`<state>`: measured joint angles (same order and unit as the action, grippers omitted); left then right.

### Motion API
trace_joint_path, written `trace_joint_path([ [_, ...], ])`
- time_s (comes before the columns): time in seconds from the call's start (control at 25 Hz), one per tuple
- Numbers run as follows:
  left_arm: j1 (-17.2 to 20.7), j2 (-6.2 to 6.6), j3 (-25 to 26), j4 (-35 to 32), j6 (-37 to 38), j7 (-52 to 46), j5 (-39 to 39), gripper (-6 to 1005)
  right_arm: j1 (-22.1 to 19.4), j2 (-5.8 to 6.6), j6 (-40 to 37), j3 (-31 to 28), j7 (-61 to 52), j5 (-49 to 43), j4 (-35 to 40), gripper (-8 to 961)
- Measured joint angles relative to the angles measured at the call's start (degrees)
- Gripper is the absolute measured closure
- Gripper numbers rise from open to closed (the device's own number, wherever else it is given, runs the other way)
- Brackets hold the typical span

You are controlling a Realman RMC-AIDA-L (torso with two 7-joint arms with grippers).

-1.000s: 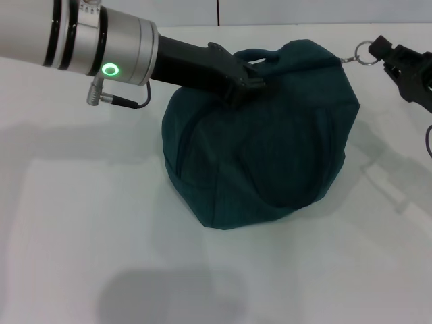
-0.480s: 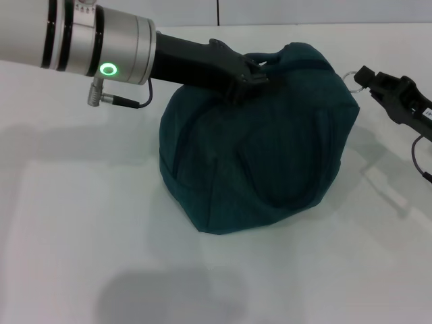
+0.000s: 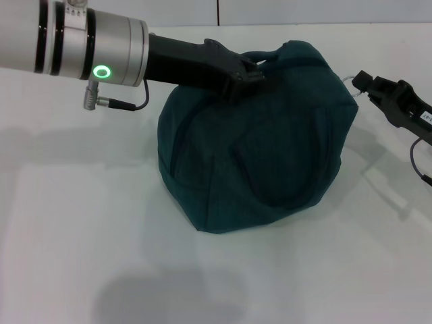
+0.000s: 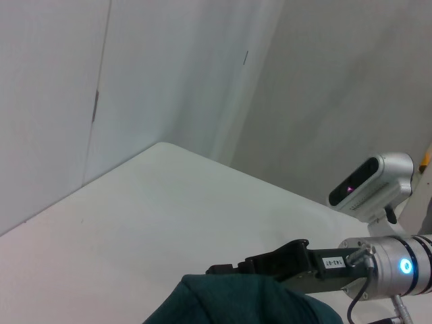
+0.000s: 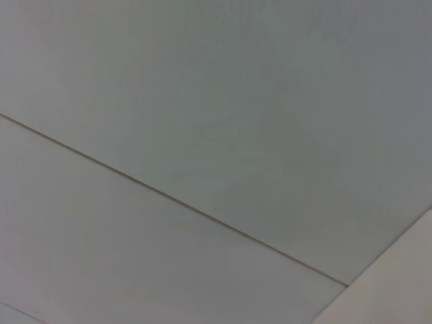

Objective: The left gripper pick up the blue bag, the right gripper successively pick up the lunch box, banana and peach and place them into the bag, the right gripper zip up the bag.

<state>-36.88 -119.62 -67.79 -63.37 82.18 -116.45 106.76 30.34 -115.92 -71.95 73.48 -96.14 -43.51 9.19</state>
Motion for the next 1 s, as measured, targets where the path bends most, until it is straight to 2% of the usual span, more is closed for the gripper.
trace_joint_path([
  [0.16, 0.15, -0.06, 0.10, 0.01, 0.00, -0.03, -0.04, 943, -0.13, 0.00, -0.96, 0.00, 0.13, 0.01, 0.48, 889],
  [0.32, 0.23, -0.07, 0.29, 0.24, -0.12, -0.09, -0.81, 933, 0.03, 0.06, -5.32, -0.28, 2.07, 0.38, 0.64, 881],
  [0.64, 0.73, 0.11, 0.37, 0.35, -4.18, -0.31, -1.62, 915, -1.27, 0.88, -6.41, -2.41, 1.71, 1.32, 1.46, 865],
  [0.76, 0.87, 0.05, 0.40, 0.59, -6.60, -0.65, -1.63, 908, -2.45, 1.54, -6.59, -4.65, 1.69, 1.33, 1.80, 665],
  [1.0, 0.38, 0.01, 0.40, 4.91, -11.50, -0.81, -3.45, 893, -4.05, 2.48, -7.38, -8.84, 1.62, 1.41, 2.71, 426],
])
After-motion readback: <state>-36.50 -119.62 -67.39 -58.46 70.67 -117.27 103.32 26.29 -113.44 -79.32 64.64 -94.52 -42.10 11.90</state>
